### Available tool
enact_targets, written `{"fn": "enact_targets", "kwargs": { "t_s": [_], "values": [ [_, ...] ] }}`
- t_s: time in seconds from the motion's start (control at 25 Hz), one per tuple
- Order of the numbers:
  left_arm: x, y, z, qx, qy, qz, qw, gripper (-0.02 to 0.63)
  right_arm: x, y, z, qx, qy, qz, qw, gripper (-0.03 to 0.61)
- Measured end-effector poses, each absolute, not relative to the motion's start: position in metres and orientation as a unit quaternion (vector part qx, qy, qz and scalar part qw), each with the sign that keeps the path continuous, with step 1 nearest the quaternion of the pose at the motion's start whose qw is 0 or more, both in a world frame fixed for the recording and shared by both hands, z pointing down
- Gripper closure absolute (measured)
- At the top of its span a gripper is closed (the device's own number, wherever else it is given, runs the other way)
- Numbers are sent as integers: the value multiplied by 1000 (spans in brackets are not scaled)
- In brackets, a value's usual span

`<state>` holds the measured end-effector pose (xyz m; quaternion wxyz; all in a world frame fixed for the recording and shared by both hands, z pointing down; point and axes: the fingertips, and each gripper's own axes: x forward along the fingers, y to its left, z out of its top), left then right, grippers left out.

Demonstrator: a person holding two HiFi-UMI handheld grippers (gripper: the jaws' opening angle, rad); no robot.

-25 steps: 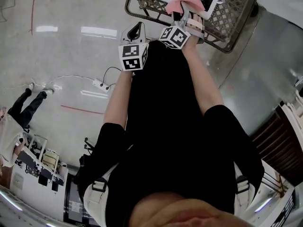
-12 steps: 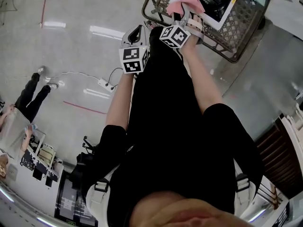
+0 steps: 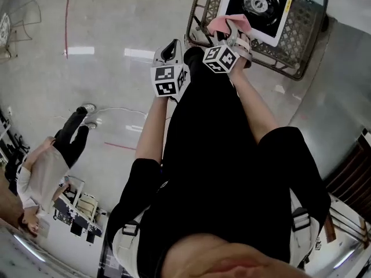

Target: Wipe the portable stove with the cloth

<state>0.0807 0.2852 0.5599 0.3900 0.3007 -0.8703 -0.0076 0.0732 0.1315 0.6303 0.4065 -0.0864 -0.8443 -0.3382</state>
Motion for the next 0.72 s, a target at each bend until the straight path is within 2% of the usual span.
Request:
{"fn": "enact_targets", "kwargs": {
  "t_s": [0.44,0.72],
  "values": [
    [0,257,556,420,-812,64,401,614,64,133,627,-8,-847,-271,458,393],
    [-24,230,560,508,-754,88,407,614,62,132,630,72,-836,-218,498,387]
  ]
}}
